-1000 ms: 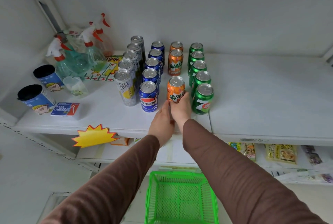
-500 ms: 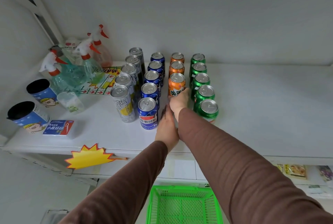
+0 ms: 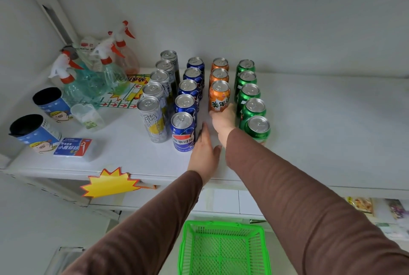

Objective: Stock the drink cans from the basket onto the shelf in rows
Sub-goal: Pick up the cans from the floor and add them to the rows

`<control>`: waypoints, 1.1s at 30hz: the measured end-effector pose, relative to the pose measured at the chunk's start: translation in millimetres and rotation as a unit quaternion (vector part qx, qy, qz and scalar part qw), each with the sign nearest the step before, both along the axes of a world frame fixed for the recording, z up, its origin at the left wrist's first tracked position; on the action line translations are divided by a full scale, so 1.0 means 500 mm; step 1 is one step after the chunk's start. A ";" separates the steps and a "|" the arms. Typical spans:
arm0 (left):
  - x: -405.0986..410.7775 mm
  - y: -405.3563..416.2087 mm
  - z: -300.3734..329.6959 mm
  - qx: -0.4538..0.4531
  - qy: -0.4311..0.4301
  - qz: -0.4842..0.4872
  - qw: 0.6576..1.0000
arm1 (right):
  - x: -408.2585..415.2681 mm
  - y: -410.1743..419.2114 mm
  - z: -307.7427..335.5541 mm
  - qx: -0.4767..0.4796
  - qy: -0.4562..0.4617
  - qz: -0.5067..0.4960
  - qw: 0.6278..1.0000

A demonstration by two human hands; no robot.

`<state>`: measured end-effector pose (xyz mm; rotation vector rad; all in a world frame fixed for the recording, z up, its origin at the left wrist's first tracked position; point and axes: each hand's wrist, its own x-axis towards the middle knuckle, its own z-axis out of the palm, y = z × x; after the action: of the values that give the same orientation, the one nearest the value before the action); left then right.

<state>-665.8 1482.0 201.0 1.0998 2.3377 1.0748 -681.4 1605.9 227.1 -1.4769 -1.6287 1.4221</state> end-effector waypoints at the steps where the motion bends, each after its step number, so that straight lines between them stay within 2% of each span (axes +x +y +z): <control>1: 0.005 -0.007 0.001 0.005 -0.001 0.001 1.000 | 0.013 -0.012 0.003 -0.003 0.006 0.006 1.000; 7: 0.036 -0.079 0.007 0.038 -0.018 -0.010 0.999 | 0.097 -0.103 0.021 -0.038 0.005 0.075 0.996; 10: 0.048 -0.142 0.018 0.063 -0.022 -0.013 0.998 | 0.125 -0.161 0.016 -0.038 0.044 0.081 0.995; 19: 0.038 -0.469 -0.021 0.085 -0.032 0.016 0.996 | 0.175 -0.481 -0.045 0.017 0.122 0.112 0.986; 27: -0.020 -0.814 -0.220 -0.010 -0.059 0.108 0.992 | 0.140 -0.786 -0.285 -0.006 0.026 0.212 0.977; 33: -0.055 -0.962 -0.437 -0.100 -0.116 0.178 0.972 | 0.129 -0.886 -0.534 -0.069 -0.074 0.241 0.965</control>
<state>-693.1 1001.1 -17.6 0.4639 2.4372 0.9917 -616.7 1162.9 -39.9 -1.3402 -2.1255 1.7464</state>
